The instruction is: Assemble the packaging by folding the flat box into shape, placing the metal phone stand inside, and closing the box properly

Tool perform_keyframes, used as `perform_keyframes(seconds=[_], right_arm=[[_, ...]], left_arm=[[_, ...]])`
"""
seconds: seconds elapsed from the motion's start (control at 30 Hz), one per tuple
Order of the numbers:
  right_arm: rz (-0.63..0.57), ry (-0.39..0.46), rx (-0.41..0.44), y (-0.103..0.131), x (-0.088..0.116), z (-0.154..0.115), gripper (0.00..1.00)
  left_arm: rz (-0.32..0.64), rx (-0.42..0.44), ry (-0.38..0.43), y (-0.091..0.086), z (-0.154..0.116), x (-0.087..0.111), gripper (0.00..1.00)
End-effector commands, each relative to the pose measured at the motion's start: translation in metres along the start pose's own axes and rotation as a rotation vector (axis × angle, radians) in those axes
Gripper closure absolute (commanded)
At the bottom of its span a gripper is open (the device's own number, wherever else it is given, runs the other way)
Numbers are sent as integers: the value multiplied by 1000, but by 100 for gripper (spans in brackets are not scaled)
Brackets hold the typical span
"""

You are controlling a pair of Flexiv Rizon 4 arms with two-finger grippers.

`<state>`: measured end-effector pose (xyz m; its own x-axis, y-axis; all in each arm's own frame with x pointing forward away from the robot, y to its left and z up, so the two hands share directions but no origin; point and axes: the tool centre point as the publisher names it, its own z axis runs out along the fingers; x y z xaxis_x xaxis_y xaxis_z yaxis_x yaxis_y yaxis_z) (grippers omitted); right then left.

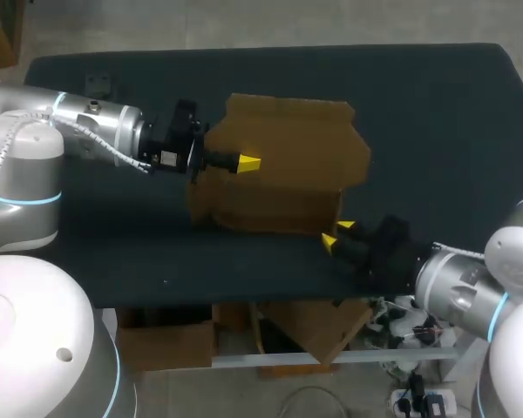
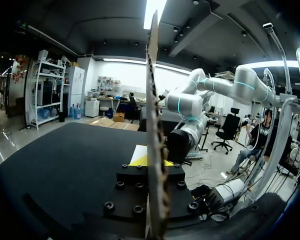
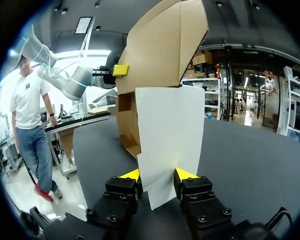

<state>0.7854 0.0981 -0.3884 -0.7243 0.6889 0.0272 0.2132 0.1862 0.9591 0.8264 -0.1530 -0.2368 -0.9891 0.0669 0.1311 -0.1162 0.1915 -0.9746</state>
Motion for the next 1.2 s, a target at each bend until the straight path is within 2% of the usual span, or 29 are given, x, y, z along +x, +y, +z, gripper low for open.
perform_keyframes(seconds=[0.03,0.43,1.2], right_arm=[[-3,8,-1,-1,5,4,57],[-3,1,-8,-4,10,-9,55],[1,9,10,-16,5,-45,53]], left_arm=[[0,0,3,2,1,-1,100],[0,0,3,2,1,-1,100],[0,0,3,2,1,-1,100]])
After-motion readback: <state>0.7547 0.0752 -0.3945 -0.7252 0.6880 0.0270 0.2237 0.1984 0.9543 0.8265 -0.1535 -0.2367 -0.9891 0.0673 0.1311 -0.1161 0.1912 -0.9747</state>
